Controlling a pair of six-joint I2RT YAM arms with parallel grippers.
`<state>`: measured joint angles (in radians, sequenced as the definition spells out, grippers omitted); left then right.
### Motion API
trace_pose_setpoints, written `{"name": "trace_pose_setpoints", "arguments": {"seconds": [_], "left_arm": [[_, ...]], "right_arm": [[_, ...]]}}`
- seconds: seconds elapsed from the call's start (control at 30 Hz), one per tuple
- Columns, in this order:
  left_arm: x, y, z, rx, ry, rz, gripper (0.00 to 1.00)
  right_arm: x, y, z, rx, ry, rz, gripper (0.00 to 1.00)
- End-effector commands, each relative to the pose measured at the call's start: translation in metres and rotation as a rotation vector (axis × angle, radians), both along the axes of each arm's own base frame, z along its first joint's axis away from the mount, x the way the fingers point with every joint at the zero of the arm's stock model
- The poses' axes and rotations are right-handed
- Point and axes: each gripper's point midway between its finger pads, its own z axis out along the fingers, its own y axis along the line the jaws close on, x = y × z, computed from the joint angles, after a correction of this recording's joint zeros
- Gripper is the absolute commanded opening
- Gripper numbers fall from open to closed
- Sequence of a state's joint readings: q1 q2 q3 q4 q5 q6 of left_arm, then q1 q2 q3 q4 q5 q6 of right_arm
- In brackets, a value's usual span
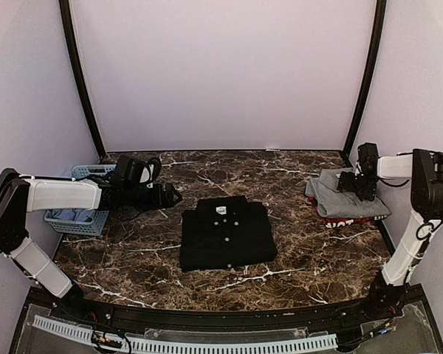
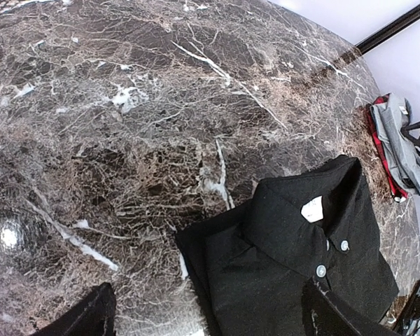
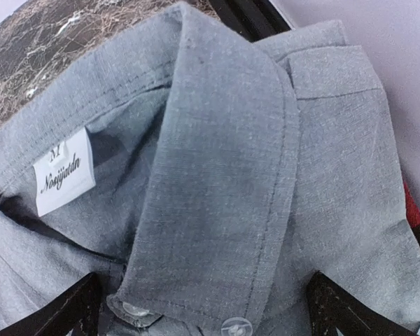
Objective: Fold and stack the long sleeve shirts
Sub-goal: Move the square-folded shirt to the center of the board.
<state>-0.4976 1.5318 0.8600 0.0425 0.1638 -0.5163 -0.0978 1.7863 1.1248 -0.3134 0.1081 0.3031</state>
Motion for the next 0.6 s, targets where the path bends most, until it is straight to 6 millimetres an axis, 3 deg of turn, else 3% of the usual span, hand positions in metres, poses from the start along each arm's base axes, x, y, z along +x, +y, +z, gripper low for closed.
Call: {"name": "trace_pose_setpoints", "arguments": {"seconds": [0.0, 0.3, 0.47, 0.57], "left_arm": [[-0.002, -0.004, 0.002, -0.024, -0.005, -0.011, 0.90], [-0.007, 0.004, 0.001, 0.007, 0.007, 0.004, 0.91], [-0.017, 0.010, -0.009, 0.022, 0.031, 0.010, 0.91], [-0.022, 0.012, -0.015, 0.025, 0.046, 0.008, 0.91]], "right_arm": [[-0.013, 0.031, -0.012, 0.085, 0.005, 0.074, 0.99], [-0.057, 0.135, -0.037, 0.156, 0.017, 0.160, 0.99], [-0.062, 0.189, -0.032, 0.174, -0.034, 0.190, 0.99], [-0.057, 0.205, -0.016, 0.136, -0.057, 0.228, 0.99]]}}
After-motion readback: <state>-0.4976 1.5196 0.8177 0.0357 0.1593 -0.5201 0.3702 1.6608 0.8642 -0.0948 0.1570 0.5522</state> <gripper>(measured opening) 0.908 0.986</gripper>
